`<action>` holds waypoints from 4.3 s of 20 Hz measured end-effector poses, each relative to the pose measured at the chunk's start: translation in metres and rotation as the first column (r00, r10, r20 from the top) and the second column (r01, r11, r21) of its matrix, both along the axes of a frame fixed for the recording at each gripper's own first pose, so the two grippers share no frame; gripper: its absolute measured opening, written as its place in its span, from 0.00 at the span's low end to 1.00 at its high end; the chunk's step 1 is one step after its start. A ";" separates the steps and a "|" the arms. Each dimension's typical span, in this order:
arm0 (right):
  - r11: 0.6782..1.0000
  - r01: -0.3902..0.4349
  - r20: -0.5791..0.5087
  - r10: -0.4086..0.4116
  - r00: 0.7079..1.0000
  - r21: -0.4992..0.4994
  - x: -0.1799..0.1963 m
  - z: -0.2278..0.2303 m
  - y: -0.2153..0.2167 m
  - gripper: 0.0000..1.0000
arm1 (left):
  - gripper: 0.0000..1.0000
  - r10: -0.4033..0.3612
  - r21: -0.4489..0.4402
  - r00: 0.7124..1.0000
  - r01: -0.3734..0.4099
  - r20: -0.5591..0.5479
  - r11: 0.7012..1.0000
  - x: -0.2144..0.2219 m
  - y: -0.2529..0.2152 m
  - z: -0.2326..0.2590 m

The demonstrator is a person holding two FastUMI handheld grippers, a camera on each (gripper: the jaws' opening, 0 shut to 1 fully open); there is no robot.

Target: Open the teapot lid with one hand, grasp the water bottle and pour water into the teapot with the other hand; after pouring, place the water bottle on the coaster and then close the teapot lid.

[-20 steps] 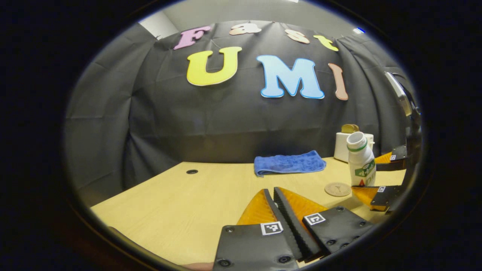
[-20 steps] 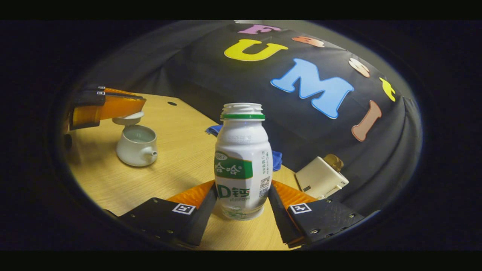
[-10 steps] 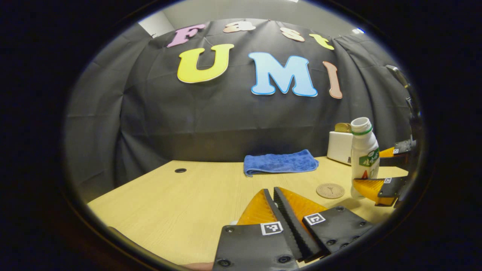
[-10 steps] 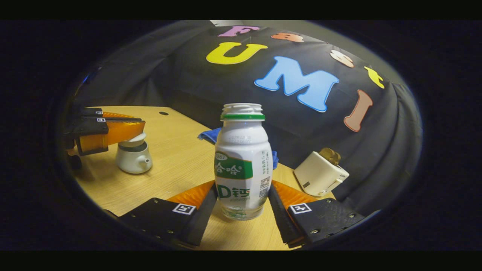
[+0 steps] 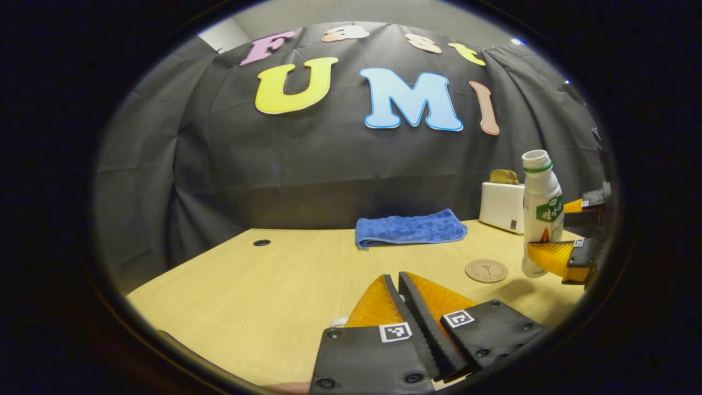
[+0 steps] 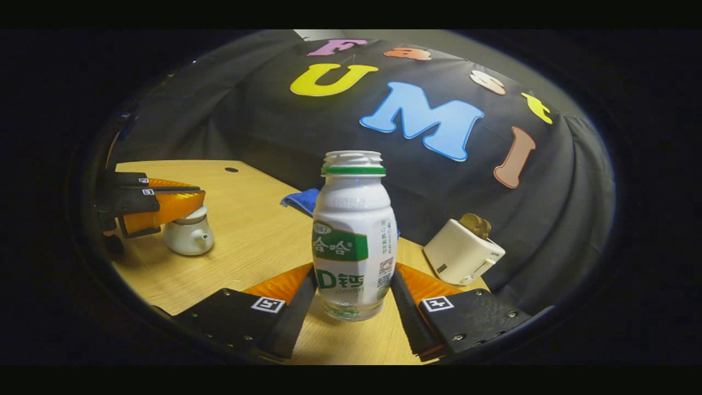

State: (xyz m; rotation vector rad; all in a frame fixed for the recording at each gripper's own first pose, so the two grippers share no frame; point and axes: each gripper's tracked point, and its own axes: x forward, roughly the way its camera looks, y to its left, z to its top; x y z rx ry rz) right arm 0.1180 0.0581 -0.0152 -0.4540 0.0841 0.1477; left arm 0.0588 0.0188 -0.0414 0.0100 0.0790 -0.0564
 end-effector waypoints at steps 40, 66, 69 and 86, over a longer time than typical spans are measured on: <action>0.994 0.011 0.009 -0.012 1.000 0.106 0.016 0.027 -0.007 0.76 | 0.16 0.030 0.024 0.996 -0.032 0.079 0.999 -0.011 0.002 0.015; 0.980 0.019 0.006 -0.021 1.000 0.201 0.046 0.029 -0.001 0.76 | 1.00 0.042 0.039 0.997 -0.044 0.058 0.998 -0.012 -0.002 0.008; 0.957 0.006 -0.007 -0.004 1.000 0.291 0.064 0.025 0.006 0.75 | 1.00 0.041 0.038 0.997 -0.043 0.061 0.998 -0.013 -0.002 0.010; 0.906 0.019 -0.104 0.028 0.994 0.422 0.097 -0.017 0.013 0.76 | 0.17 0.038 0.011 0.997 -0.039 0.074 0.999 -0.016 0.002 0.016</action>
